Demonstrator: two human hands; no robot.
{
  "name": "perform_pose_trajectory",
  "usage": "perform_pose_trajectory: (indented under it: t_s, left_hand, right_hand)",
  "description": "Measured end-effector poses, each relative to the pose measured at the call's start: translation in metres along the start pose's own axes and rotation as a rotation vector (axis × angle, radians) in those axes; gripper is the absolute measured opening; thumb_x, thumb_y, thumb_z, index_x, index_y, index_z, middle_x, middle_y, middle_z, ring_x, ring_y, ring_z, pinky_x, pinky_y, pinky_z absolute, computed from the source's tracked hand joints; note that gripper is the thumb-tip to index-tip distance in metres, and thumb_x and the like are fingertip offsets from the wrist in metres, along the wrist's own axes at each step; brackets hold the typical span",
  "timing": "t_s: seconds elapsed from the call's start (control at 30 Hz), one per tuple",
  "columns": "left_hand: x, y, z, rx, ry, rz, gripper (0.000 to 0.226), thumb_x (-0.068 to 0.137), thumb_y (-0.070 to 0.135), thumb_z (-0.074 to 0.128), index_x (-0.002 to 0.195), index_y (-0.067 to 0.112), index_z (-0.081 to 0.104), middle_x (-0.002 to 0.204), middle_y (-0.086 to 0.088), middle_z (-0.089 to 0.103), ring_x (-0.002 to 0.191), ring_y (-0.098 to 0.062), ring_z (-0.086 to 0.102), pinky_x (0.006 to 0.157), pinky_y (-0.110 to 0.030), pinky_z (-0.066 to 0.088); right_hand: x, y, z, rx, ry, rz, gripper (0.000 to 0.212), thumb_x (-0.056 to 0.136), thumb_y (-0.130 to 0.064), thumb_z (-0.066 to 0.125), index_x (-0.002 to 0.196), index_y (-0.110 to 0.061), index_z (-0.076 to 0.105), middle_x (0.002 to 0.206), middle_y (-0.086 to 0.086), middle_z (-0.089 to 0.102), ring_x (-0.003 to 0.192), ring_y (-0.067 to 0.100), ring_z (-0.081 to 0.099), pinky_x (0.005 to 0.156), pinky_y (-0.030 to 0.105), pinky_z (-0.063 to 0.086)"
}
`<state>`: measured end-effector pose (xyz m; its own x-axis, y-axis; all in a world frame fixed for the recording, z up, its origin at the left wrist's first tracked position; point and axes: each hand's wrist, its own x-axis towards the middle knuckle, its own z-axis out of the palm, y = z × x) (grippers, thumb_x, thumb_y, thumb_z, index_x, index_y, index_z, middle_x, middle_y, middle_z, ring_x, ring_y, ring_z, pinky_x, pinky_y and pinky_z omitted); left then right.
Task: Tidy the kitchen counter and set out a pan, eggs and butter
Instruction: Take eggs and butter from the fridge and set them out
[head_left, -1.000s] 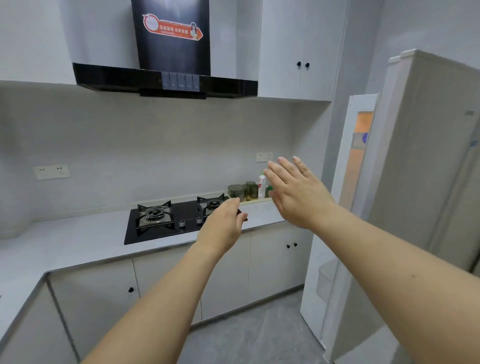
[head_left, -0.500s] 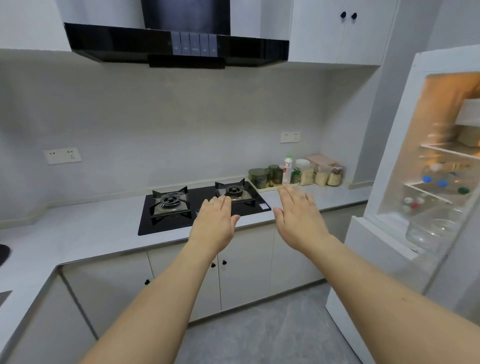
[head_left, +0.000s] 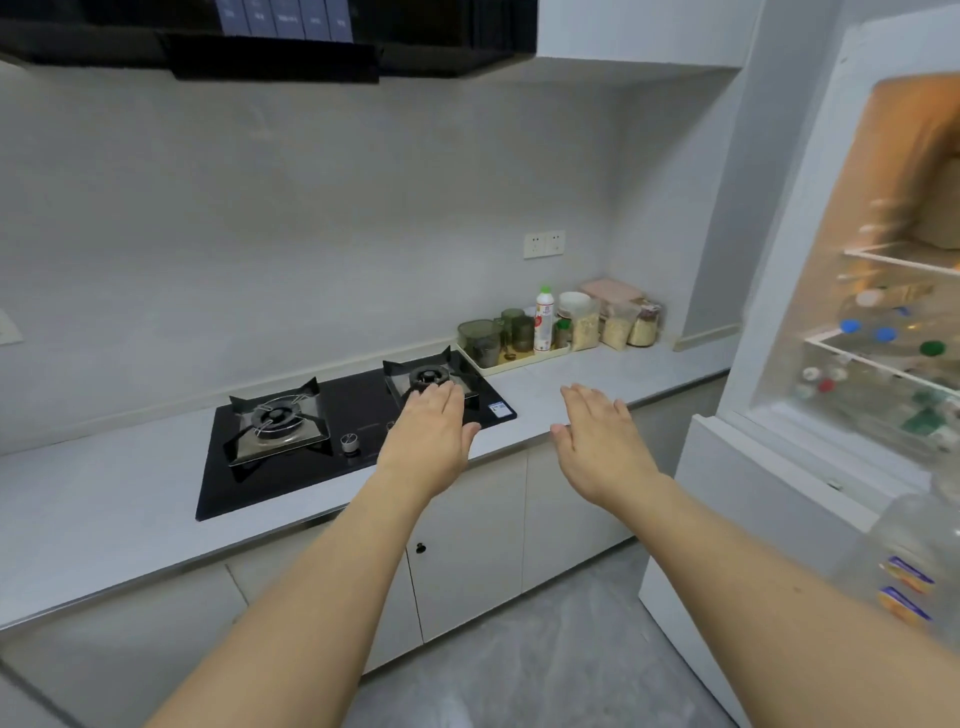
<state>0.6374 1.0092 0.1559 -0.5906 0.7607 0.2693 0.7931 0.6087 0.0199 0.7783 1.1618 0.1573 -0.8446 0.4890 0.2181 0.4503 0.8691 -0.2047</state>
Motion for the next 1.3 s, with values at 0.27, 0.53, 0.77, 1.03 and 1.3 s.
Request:
perform_pose_trajectory:
  t_s: [0.27,0.53,0.77,1.03,1.3]
  left_hand:
    - [0.113,-0.004,0.033,-0.021,-0.041,0.269,0.059,0.103,0.039,0.031,0.150,0.005,0.022,0.155,-0.011,0.027,0.143,-0.026,0.023,0.119,-0.037,0.015]
    - [0.220,0.013,0.048,-0.111,-0.073,0.486,0.060,0.104,0.039,0.029,0.153,0.007,0.016,0.160,-0.011,0.019,0.147,-0.025,0.015,0.119,-0.034,0.009]
    - [0.273,0.083,0.076,-0.211,-0.097,0.683,0.058,0.104,0.037,0.029,0.153,0.006,0.018,0.159,-0.011,0.021,0.146,-0.023,0.017,0.118,-0.030,0.005]
    - [0.325,0.188,0.112,-0.329,-0.162,0.815,0.058,0.104,0.036,0.032,0.153,0.009,0.019,0.159,-0.007,0.021,0.145,-0.025,0.019,0.119,-0.032,0.014]
    - [0.360,0.274,0.145,-0.338,-0.272,0.979,0.057,0.104,0.034,0.036,0.153,0.012,0.018,0.160,-0.003,0.021,0.146,-0.020,0.019,0.117,-0.029,0.013]
  right_hand:
    - [0.067,0.030,0.020,0.016,-0.024,0.177,0.054,0.103,-0.033,0.026,0.152,-0.012,0.016,0.159,0.005,0.016,0.147,0.019,0.010,0.121,0.040,0.004]
    - [0.113,0.075,0.006,0.012,0.016,0.431,0.055,0.103,-0.032,0.029,0.152,-0.012,0.016,0.159,0.005,0.017,0.147,0.019,0.011,0.120,0.039,0.004]
    - [0.100,0.137,0.012,0.027,-0.018,0.686,0.055,0.102,-0.031,0.030,0.152,-0.012,0.016,0.159,0.004,0.019,0.146,0.019,0.014,0.120,0.039,0.005]
    - [0.101,0.231,0.004,0.056,0.033,0.834,0.055,0.103,-0.031,0.027,0.153,-0.013,0.014,0.160,0.004,0.015,0.148,0.020,0.010,0.121,0.040,0.004]
    - [0.087,0.315,0.002,0.020,0.189,0.998,0.051,0.102,-0.028,0.032,0.150,-0.011,0.025,0.155,0.005,0.029,0.143,0.022,0.022,0.118,0.036,0.014]
